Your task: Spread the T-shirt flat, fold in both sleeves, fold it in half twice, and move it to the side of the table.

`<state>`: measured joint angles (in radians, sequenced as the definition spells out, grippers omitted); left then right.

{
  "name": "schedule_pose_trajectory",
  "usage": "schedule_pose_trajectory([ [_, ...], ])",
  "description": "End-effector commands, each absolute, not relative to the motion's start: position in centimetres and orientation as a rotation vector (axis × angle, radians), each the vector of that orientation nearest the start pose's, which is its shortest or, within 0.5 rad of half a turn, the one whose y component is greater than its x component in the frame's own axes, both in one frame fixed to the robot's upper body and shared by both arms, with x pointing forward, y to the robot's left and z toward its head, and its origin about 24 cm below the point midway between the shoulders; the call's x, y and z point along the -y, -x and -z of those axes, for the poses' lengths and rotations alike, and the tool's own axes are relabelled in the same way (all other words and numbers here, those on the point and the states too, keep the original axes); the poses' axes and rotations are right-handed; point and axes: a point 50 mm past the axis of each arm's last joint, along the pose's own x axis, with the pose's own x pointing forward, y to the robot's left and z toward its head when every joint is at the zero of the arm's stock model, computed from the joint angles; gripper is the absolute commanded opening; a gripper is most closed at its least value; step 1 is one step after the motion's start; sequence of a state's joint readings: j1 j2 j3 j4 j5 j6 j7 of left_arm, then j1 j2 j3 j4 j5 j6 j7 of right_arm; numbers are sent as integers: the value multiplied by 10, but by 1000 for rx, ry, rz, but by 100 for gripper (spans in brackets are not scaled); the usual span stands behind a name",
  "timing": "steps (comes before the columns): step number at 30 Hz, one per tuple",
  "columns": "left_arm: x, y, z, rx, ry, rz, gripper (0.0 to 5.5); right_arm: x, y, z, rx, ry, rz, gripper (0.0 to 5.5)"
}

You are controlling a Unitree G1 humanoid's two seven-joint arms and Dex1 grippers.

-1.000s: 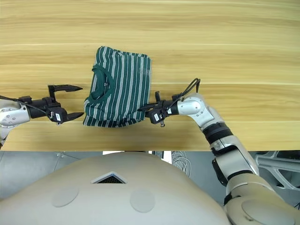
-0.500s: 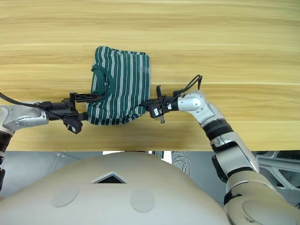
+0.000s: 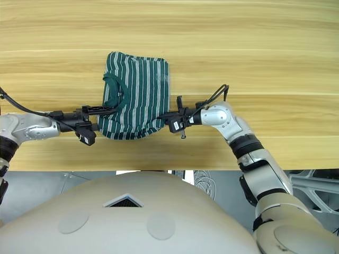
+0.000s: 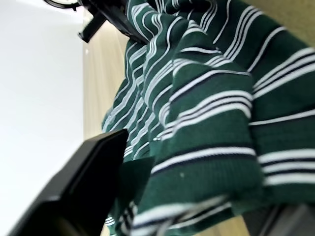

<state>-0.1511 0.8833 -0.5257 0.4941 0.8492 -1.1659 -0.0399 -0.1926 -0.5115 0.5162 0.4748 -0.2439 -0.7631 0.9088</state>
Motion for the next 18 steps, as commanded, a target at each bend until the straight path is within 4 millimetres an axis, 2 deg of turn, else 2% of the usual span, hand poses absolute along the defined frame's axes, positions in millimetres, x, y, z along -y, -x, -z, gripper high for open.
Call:
schedule_pose_trajectory([
  [1, -235, -137, 30, 51, -1225, 1675, 262, 137, -215, 7, 27, 838, -1564, 15],
  [2, -235, -137, 30, 40, -1205, 1670, 257, 137, -216, 6, 30, 832, -1562, 15],
  [9, -236, -136, 29, -69, -1092, 1612, 128, 142, -216, 2, 58, 767, -1569, 15],
  [14, -240, -149, 29, -115, -1080, 1528, 42, 144, -217, -1, 69, 714, -1581, 15],
  [18, -241, -155, 29, -118, -1084, 1490, 1, 146, -214, -2, 68, 694, -1602, 15],
])
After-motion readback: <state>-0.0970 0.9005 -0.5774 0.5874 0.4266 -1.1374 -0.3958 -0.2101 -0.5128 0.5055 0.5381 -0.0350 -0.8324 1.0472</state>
